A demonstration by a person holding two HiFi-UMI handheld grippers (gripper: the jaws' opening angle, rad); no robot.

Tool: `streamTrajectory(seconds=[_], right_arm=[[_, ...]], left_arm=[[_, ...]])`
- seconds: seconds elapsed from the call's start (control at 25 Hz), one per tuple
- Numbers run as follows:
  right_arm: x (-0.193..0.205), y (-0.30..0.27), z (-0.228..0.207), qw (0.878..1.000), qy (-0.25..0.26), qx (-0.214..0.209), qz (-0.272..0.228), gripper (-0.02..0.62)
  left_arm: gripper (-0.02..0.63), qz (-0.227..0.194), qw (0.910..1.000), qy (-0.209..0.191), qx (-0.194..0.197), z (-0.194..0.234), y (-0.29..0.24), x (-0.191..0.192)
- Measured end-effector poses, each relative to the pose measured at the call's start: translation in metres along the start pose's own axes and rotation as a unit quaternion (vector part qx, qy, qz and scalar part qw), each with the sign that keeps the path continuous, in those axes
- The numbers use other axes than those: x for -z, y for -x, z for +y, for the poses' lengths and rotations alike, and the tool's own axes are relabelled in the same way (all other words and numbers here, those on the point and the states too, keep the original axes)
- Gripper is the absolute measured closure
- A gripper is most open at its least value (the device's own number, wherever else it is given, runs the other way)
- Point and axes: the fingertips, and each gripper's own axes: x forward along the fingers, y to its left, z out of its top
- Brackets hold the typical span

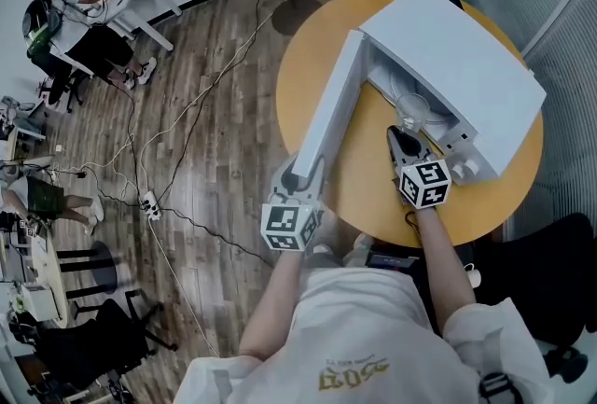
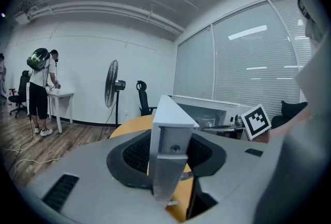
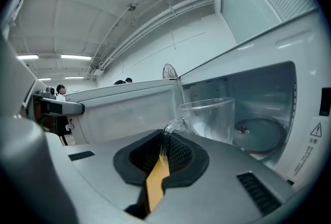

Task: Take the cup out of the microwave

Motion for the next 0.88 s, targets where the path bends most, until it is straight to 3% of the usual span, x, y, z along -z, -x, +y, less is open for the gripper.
streamTrajectory(seconds=[0.36, 0.88], right_arm=[[0.009, 0.009, 0.018, 1.000, -0.004, -0.007, 0.006, 0.575], [0.036, 0.025, 0.043, 0.998, -0.015, -0.062, 0.020, 0.575]], left_arm=[[0.426, 0.002, 1.0000, -0.002, 0.007, 0.004, 0.001, 0.000], [0.426, -0.001, 1.0000, -0.004, 0.007, 0.003, 0.000, 0.004]])
